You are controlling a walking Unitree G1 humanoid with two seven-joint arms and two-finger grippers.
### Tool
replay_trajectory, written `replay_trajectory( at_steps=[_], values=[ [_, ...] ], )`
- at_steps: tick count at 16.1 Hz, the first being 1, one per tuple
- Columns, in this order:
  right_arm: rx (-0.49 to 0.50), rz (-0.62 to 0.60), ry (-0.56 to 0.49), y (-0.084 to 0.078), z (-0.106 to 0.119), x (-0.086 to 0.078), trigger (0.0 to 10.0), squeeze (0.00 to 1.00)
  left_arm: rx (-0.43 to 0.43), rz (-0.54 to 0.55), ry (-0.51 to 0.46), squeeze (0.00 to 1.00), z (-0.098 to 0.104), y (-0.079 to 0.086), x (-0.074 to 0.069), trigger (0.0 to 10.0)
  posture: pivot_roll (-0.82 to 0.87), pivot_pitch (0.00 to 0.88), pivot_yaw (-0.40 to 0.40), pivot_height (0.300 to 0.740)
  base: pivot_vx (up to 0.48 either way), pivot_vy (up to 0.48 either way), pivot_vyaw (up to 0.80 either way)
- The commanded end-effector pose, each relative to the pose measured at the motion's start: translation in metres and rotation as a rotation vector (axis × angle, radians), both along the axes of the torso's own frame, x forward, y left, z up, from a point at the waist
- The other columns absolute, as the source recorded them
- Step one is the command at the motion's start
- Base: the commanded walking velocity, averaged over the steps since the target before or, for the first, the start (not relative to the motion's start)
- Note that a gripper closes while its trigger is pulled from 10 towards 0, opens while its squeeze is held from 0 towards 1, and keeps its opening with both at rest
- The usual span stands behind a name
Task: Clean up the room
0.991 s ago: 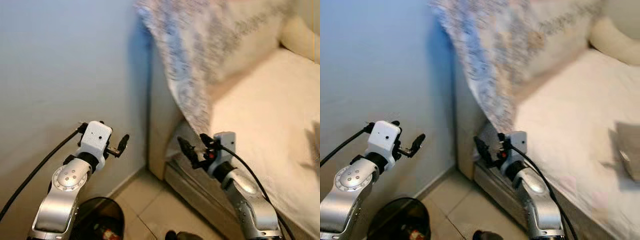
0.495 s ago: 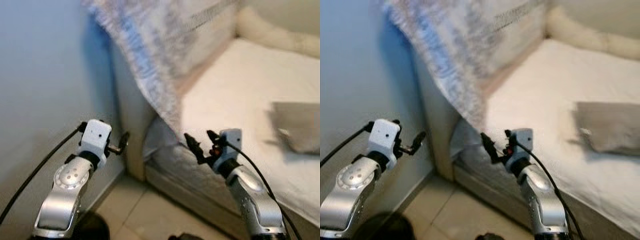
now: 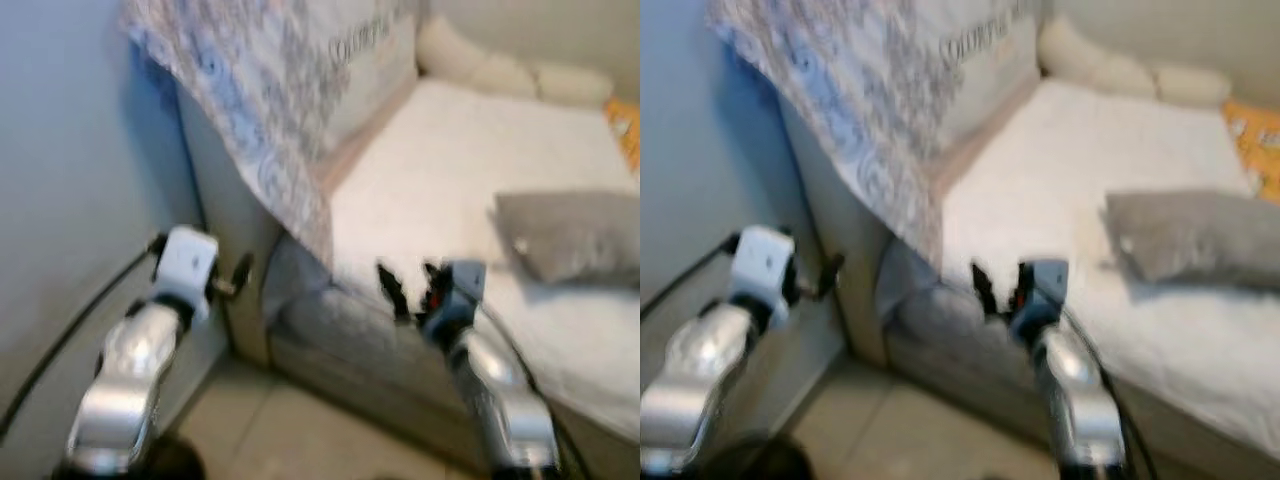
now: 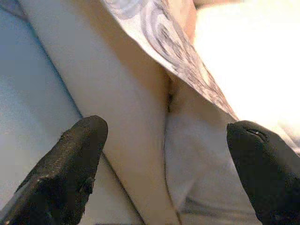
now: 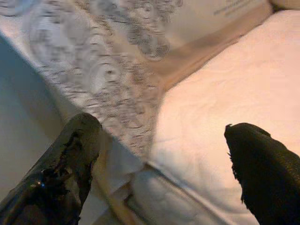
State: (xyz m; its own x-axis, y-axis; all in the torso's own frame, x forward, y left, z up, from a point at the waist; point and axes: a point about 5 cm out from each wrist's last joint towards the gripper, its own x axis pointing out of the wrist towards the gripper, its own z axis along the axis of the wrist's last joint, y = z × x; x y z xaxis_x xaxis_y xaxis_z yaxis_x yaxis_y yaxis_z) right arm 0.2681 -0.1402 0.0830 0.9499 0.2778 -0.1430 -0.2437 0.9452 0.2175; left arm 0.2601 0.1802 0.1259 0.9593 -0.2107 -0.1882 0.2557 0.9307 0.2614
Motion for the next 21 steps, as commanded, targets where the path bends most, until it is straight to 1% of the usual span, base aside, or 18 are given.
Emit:
replay_trajectory(
  at_steps=[1,4,10,15,18,21],
  values=[
    [-0.043,-0.036,0.015,-0.0041,-0.0039,0.0026,10.0,0.00,0.007,0.008,-0.008,0.00,0.0017,0.0013,0.0014,10.0,0.02,0.000,-0.028,0.740,0.000,0.000,0.00],
    [-0.056,-0.074,0.023,-0.0068,-0.0057,0.0045,10.0,0.00,0.007,0.008,-0.007,0.00,0.0001,0.0011,0.0014,10.0,0.02,0.000,-0.030,0.740,0.000,0.000,0.00],
    [-0.061,-0.100,0.025,-0.0077,-0.0071,0.0059,10.0,0.00,0.011,0.002,-0.009,0.00,-0.0013,0.0003,0.0010,10.0,0.02,0.000,-0.030,0.740,0.000,0.000,0.00],
    [-0.055,-0.097,0.018,-0.0052,-0.0069,0.0056,10.0,0.00,0.016,0.000,-0.012,0.00,-0.0011,0.0006,0.0006,10.0,0.02,0.000,-0.032,0.740,0.000,-0.277,0.00],
    [-0.051,-0.092,0.013,-0.0039,-0.0064,0.0051,10.0,0.00,0.017,0.000,-0.013,0.00,-0.0005,-0.0003,-0.0001,10.0,0.02,0.000,-0.032,0.740,0.000,-0.277,-0.70],
    [-0.052,-0.097,0.007,-0.0032,-0.0060,0.0050,10.0,0.00,0.017,0.002,-0.014,0.00,0.0001,-0.0003,-0.0006,10.0,0.02,0.000,-0.033,0.740,0.000,-0.185,0.00]
  ],
)
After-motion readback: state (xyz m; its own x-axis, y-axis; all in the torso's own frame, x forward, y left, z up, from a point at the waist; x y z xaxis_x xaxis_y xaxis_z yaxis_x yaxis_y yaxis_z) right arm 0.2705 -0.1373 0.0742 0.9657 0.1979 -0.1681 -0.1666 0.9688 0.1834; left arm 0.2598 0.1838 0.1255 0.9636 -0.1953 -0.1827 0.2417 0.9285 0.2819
